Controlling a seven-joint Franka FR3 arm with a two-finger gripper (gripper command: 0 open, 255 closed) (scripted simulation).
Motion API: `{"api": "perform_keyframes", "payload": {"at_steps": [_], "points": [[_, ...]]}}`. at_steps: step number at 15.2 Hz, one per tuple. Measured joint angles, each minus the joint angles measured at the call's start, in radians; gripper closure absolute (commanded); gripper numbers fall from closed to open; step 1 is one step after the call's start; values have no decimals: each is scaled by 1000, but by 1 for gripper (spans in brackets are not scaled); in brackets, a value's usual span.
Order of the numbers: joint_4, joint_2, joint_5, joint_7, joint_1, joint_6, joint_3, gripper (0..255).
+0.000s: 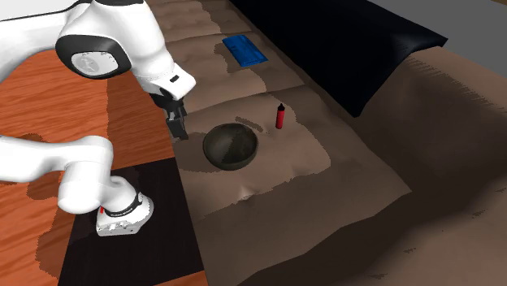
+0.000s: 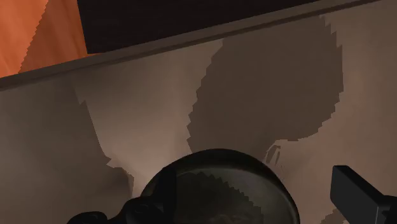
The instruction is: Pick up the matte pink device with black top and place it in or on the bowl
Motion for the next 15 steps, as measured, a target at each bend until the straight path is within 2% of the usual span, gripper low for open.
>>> {"api": "perform_keyframes", "payload": {"at_steps": [2,7,15], "points": [[9,20,2,5,0,10,4,0],[101,196,13,53,0,91,46,0],[333,526,-5,148,-5,182,109,0]]}}
